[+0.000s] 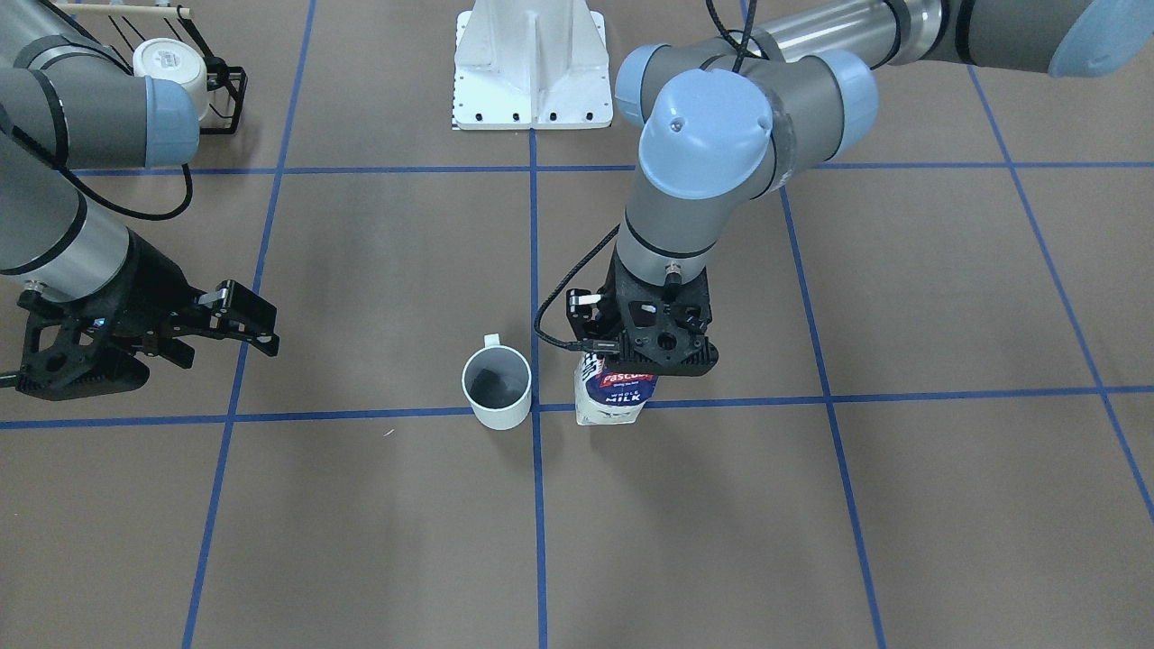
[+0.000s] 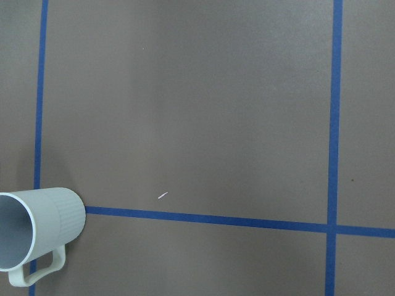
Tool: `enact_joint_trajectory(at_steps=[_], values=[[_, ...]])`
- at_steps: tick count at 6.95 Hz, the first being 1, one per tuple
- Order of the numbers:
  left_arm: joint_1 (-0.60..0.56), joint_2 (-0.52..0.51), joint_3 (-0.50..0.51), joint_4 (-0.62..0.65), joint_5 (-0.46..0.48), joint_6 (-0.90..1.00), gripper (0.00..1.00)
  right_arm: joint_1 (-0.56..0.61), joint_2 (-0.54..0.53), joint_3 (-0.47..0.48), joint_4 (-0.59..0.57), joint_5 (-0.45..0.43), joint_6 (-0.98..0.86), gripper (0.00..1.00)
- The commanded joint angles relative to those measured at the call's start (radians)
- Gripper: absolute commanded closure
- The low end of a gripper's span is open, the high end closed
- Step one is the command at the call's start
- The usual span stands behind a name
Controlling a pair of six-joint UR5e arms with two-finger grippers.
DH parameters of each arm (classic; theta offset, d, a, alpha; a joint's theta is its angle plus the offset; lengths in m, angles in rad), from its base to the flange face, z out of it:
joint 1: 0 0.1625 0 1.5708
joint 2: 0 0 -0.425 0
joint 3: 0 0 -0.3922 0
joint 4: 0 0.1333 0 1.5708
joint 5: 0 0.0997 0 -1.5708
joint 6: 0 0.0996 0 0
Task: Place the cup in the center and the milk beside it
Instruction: 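Carry the milk carton with the left gripper beside the mug, then open the left gripper and lift it off the carton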
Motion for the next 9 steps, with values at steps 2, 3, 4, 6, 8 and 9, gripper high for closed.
enact_joint_trajectory(at_steps=[2,3,4,6,8,9], values=[[0.043,-0.035,0.073,-0.057,0.006,-0.022,1.0,-0.003,0.002,-0.001,0.002,0.0,0.0,0.0],[0.044,-0.035,0.073,-0.059,0.006,-0.038,1.0,-0.006,0.002,-0.003,0.002,-0.003,0.0,0.0],[0.043,-0.029,0.075,-0.108,0.006,-0.061,0.54,-0.007,0.002,-0.003,0.002,-0.003,0.0,0.0],[0.043,-0.009,0.076,-0.176,0.007,-0.067,0.01,-0.007,0.003,-0.007,0.002,0.0,-0.003,0.0],[0.021,0.008,0.025,-0.164,0.003,-0.068,0.01,-0.004,0.005,-0.014,0.002,-0.009,-0.005,0.0],[-0.064,0.016,-0.003,-0.159,-0.07,-0.067,0.01,0.002,0.003,0.002,0.008,-0.037,-0.005,0.0]])
